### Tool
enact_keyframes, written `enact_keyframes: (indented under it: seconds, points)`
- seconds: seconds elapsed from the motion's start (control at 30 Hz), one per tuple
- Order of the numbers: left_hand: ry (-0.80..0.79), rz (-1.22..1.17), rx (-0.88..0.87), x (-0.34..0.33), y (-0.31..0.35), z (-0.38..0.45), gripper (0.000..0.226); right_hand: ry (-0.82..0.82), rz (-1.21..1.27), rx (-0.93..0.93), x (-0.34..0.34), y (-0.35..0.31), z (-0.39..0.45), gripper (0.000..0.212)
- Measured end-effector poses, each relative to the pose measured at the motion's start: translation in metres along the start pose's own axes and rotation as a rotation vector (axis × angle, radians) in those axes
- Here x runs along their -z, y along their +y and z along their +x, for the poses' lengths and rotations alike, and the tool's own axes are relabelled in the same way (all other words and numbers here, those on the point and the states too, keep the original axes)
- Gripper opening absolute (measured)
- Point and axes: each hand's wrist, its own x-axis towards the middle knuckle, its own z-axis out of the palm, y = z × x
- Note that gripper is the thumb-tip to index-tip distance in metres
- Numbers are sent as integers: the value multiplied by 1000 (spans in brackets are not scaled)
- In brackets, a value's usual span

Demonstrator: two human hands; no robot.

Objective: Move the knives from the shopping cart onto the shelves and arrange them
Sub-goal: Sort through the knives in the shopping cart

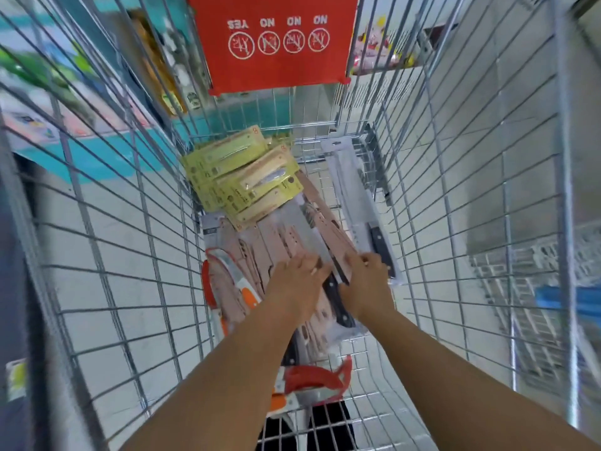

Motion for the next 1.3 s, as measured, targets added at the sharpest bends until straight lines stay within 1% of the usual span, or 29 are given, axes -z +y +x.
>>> enact_keyframes:
  seconds: [0.03, 0.13, 0.2, 0.3, 0.4, 0.47, 0.6, 0.63, 0.77, 0.8, 0.87, 0.93, 1.03, 1.1, 1.23, 1.3]
  points:
    - [13, 2, 8, -1, 1, -1, 74, 14, 7, 13, -2, -2, -1, 48]
    - [28, -21, 13, -5, -2, -6, 75, -44, -38, 59, -8, -9, -8, 44]
    - [22, -28, 32, -8, -7, -11, 74, -38, -79, 42, -12, -13, -11, 46]
    - [-34, -8, 55, -14, -14, -17, 70, 2, -164, 51, -17, -19, -15, 54]
    - [-57, -10, 69, -17, -19, -21, 66, 37, -188, 46, -19, -24, -17, 50]
    - [-52, -25, 64, -16, -20, -23, 65, 23, -191, 31, -21, -26, -18, 50]
    - [-64, -19, 57, -15, -19, -27, 63, -20, -247, 18, -20, -30, -20, 60]
    - [-72, -16, 64, -15, -19, -27, 63, -30, -265, 20, -18, -30, -20, 59]
    - [-96, -10, 85, -18, -19, -29, 63, -21, -266, 51, -11, -23, -18, 41]
    - [-97, -16, 91, -17, -18, -30, 62, -27, -271, 62, -12, -21, -18, 42]
    - [-99, -18, 92, -16, -14, -32, 57, -49, -265, 61, -19, -20, -24, 50]
    - [-112, -5, 85, -15, -13, -36, 55, -37, -266, 53, -26, -19, -33, 56]
    - [-124, 21, 77, -15, -18, -45, 59, -1, -258, 33, -31, -15, -41, 52]
    - [-125, 17, 86, -17, -22, -48, 64, -9, -254, 2, -31, -15, -43, 51]
    - [-113, -11, 89, -19, -21, -49, 71, -37, -278, -55, -29, -18, -44, 55]
    - [-128, 26, 70, -18, -20, -48, 70, -40, -287, -82, -26, -18, -43, 58]
